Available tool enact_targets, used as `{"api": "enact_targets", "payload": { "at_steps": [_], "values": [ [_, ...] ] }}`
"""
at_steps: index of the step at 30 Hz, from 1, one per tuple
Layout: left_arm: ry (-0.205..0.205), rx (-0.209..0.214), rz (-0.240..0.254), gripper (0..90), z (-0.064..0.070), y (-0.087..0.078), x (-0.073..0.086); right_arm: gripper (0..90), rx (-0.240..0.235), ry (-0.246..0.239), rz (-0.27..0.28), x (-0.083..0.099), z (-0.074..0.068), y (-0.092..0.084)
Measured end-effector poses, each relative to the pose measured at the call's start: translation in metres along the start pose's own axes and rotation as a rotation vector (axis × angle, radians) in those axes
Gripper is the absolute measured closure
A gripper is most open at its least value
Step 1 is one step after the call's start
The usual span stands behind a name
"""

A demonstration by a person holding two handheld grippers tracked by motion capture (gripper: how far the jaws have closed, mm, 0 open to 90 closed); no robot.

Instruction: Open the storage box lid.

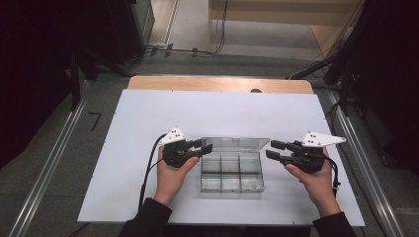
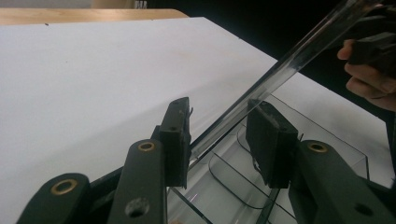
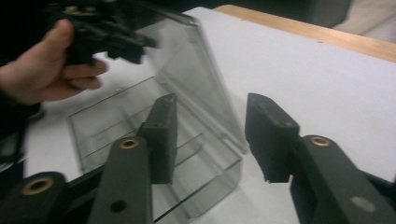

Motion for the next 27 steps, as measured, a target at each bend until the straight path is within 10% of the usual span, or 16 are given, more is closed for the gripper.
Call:
{"api": "enact_targets", "payload": {
  "at_steps": [10, 27],
  "values": [
    [-0.03, -0.011, 0.02, 63.2, -0.003, 0.003, 0.0, 48.8, 0.078, 0.056, -0.041, 0.011, 0.0, 0.042],
    [-0.069, -0.044, 0.022, 65.4, -0.006, 0.001, 0.008, 67.1, 0.101, 0.122, -0.026, 0.019, -0.001, 0.047]
  ]
}}
Point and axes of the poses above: each handheld gripper's, and its own axes: y roughly forward along the jaws, x roughly out of its underside, z roughly to its right, the point moved 2 cm from there along y, roughly forward along the jaws, and after that the axes turned 9 degrees about -y, right-handed, at the moved point
